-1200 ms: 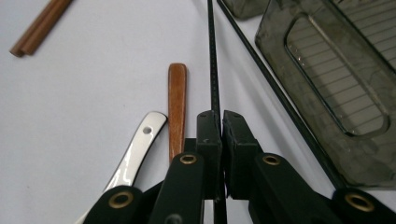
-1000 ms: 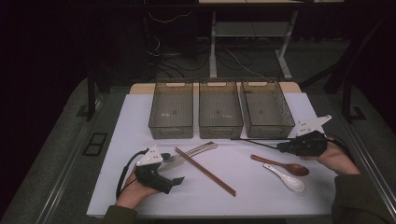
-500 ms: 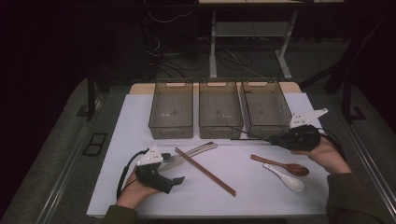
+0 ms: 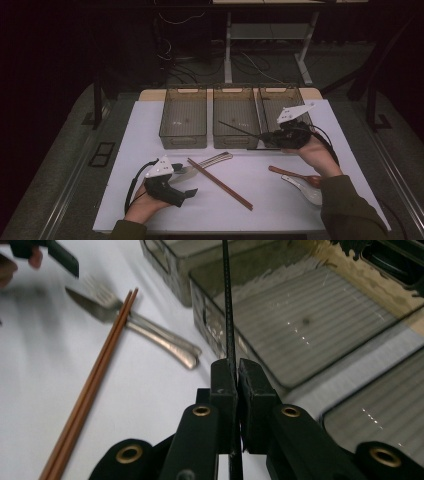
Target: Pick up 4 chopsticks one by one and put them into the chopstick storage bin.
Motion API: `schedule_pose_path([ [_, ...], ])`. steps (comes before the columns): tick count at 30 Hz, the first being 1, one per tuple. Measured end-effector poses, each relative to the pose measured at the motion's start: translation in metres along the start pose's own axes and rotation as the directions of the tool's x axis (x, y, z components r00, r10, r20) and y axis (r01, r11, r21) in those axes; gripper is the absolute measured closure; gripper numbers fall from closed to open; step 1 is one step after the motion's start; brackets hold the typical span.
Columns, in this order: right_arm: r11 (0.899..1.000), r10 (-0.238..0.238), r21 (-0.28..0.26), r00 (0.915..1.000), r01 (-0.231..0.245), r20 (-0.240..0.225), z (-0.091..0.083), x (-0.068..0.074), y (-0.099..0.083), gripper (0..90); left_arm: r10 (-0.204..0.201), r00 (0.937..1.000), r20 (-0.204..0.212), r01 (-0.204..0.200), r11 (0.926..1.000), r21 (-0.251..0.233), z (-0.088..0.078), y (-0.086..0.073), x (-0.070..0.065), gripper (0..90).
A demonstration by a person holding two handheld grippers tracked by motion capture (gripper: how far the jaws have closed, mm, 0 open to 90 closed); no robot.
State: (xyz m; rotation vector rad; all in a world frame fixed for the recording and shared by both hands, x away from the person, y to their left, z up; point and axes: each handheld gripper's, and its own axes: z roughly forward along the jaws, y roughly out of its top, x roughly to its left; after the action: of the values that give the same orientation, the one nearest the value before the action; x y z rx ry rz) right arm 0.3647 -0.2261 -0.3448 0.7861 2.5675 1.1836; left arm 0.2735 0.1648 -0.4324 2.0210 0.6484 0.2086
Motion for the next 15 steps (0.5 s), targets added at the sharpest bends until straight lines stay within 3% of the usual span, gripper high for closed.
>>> schedule_pose_path([
  [15,0.998,0.059,-0.041,0.9977,-0.058,0.033,0.041,0.005,0.044,85.3,-0.002,1.0,-0.001,0.002,1.0,-0.007,0.0,0.001,0.0,0.0],
])
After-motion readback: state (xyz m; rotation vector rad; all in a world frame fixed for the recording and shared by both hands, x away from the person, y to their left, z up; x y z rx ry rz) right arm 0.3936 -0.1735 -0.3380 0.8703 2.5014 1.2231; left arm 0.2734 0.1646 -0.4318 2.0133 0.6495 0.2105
